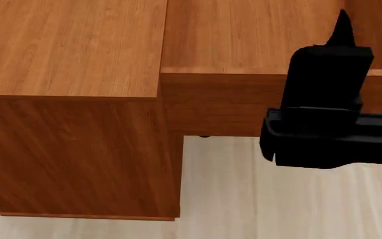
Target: Close the bottom drawer of the cabinet and open the top drawer.
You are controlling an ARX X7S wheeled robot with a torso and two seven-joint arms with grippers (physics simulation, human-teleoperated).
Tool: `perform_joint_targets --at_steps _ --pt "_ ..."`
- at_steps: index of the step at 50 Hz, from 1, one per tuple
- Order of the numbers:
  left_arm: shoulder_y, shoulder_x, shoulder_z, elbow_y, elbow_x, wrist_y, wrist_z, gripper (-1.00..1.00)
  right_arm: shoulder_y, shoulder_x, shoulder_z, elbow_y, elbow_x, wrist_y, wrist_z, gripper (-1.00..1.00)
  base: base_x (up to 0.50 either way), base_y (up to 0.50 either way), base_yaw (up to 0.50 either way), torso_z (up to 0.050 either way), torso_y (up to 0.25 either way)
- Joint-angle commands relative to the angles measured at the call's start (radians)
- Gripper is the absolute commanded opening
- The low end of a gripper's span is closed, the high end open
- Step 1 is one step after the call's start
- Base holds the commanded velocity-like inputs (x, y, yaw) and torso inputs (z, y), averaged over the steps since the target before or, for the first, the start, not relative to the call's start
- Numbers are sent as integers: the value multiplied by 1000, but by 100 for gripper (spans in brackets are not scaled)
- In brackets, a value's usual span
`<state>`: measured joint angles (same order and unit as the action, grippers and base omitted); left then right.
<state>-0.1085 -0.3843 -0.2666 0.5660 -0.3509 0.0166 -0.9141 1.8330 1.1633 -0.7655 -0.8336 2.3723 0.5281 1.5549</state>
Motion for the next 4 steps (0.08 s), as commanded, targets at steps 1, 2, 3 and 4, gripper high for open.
perform_joint_targets --at_steps 1,2,3,4 --pt "-1 -2 2 2 1 -3 -2 100 -288 25 231 -213 -15 -62 15 100 0 0 0 0 0" --pt "-1 -2 3 -1 1 -1 -1 100 -406 2 353 -213 -13 -23 15 100 0 0 0 0 0" --pt "-1 -2 3 0 0 -4 -1 100 -495 -13 444 -213 -9 10 15 100 0 0 0 0 0" --pt "-2 -2 3 -1 -1 -3 -1 100 -569 -30 522 -213 -9 45 15 100 0 0 0 0 0"
